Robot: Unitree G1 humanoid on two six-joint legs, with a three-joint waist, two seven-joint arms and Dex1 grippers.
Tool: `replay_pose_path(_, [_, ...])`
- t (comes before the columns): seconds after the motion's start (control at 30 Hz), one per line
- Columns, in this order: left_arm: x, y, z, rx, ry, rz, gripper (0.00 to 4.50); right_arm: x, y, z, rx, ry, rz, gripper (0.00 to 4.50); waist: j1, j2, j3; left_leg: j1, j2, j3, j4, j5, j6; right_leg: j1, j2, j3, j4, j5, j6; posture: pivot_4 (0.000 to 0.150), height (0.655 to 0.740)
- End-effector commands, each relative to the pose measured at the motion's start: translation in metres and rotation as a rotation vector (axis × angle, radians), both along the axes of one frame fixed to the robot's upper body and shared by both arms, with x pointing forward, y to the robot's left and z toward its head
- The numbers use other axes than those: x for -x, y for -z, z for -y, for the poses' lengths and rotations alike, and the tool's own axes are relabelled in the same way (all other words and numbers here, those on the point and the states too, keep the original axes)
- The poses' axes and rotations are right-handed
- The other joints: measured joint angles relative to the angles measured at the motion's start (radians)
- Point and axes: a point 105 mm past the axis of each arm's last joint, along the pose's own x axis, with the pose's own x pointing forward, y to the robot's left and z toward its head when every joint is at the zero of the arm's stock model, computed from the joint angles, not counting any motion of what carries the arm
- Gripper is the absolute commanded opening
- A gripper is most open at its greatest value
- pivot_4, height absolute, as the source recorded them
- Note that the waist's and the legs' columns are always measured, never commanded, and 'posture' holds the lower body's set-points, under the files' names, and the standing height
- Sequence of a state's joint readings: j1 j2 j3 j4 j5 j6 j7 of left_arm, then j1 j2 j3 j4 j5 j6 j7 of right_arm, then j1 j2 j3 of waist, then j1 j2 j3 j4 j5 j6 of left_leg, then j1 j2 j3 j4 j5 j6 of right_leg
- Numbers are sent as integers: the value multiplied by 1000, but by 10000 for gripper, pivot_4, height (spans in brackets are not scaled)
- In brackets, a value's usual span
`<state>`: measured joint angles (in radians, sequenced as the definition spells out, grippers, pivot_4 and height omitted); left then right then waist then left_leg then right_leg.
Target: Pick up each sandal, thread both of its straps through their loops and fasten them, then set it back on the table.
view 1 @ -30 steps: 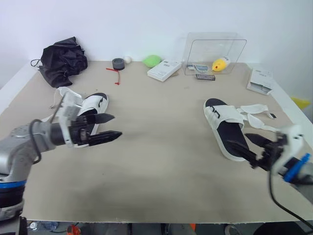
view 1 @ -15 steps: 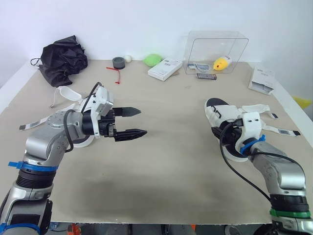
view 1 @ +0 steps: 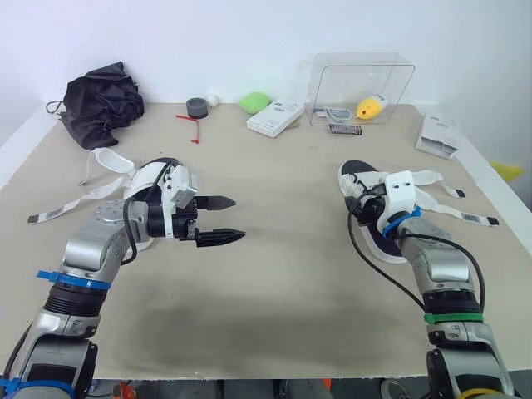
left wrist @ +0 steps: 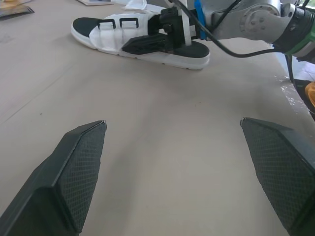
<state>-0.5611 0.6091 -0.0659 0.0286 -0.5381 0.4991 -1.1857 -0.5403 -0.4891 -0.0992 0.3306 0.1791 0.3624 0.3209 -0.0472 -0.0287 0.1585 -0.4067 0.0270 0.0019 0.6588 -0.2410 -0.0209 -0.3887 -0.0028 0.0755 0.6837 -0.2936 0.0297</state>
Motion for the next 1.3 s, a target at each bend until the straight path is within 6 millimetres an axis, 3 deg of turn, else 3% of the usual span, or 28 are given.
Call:
replay_pose_path(0.03, [-1,-15,-2,16,-16,65,45000,-4,13,10,-10,37,-2,31872,0,0,0,0,0,0,0,1,0,1,0,0,0,1,1,1500,7400])
replay_pose_path(0.2, [0,-16,-2,13,-26,68,45000,-5,19,6,-18,-11,8,6336,1,-1,0,0,0,-1,3,2,2,2,0,0,0,4,2,1500,7400])
replay_pose_path(0.27, [0,-20,-4,13,-36,75,45000,-3,18,0,-35,-65,13,146,2,-1,0,0,0,-1,5,3,2,3,0,0,0,5,3,1500,7400])
replay_pose_path(0.33, [-1,-23,-6,8,-46,82,45000,2,14,-12,-97,-171,7,146,3,-1,0,0,-1,-1,6,3,3,4,0,0,0,6,4,1500,7400])
replay_pose_path(0.47, [-1,-32,-13,-9,-53,92,45000,42,-4,-62,-135,-629,-46,146,4,0,0,-1,-1,-3,5,3,3,3,0,-2,-1,5,4,1500,7400])
replay_pose_path(0.67, [2,-49,-16,-9,-3,87,45000,98,-26,-91,-145,-1131,-217,146,2,3,3,-3,-1,-2,4,3,3,0,0,-2,-1,5,3,1500,7400])
replay_pose_path(0.77, [8,-53,-14,-15,49,67,45000,111,-16,-98,-19,-1289,-321,146,-1,3,3,-2,0,-2,5,3,3,0,1,-2,-1,6,3,1500,7400])
replay_pose_path(0.93, [18,-43,-6,-88,119,46,45000,121,-5,-111,94,-1463,-409,146,1,4,5,-2,1,-3,5,3,3,0,4,-2,-1,6,2,1500,7400])
replay_pose_path(1.1, [29,-18,-10,-247,182,72,45000,110,5,-122,173,-1506,-408,146,-2,4,6,-2,2,-1,5,3,3,-1,3,-1,-1,6,2,1500,7400])
replay_pose_path(1.27, [28,-15,-3,-181,192,56,45000,103,6,-127,155,-1489,-377,146,2,4,7,-2,3,-2,6,3,2,-1,4,-2,0,7,0,1500,7400])
replay_pose_path(1.3, [26,-16,0,-166,185,58,42551,103,7,-128,154,-1490,-374,34,2,4,7,-2,3,-2,7,3,2,0,4,-2,0,7,0,1500,7400])
